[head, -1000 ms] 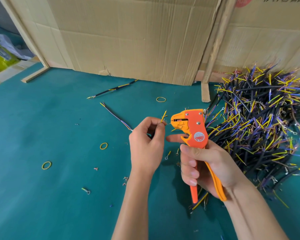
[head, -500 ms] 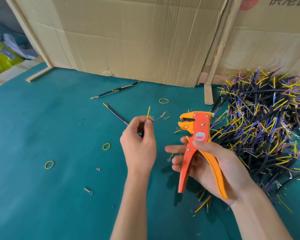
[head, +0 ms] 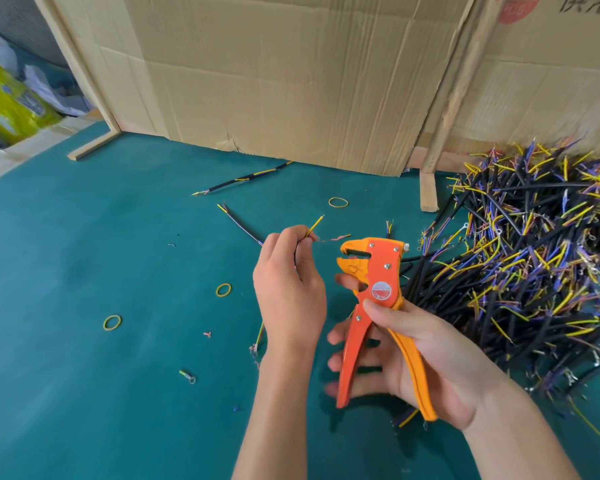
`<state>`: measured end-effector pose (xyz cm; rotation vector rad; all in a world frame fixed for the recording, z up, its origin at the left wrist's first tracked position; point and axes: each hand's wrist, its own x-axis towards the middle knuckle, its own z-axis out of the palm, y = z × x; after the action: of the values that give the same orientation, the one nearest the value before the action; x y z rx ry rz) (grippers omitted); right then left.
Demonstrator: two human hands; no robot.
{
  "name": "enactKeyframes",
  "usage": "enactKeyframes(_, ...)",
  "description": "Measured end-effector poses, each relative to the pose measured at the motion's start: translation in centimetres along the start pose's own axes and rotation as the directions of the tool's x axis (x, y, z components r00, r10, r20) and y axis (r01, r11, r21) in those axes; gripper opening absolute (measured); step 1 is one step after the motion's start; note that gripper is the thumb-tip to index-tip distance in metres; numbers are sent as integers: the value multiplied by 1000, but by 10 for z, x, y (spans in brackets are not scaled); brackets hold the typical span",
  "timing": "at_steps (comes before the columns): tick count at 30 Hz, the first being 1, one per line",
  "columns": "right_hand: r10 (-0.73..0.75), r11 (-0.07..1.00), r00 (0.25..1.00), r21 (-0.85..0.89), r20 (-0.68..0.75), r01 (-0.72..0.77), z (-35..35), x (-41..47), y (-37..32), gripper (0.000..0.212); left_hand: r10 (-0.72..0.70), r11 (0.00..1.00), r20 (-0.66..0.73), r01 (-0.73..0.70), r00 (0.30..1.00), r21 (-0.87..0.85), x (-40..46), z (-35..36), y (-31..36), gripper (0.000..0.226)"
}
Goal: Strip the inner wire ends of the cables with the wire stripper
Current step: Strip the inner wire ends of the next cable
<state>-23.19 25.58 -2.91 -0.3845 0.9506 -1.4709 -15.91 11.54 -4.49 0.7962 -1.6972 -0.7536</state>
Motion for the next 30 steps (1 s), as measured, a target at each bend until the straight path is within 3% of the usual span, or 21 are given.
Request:
enactKeyframes(4,-109,993,984,-57,-138,102,9,10,7,44,44,999,1,-44,999,29,0,0,-1,17)
enactKeyframes(8,-137,989,981,-66,-139,129,10,12,9,45,50,998,28,-51,998,24,-1,1,-1,19)
enactKeyframes(14,-170,978,978,-138,-118,154,8,11,9,27,52,999,68,-52,996,-5,-2,1,2,18)
enactKeyframes(30,-176,974,980,-159,-94,160,6,13,10,19,59,998,128,-56,990,-27,-3,4,1,19)
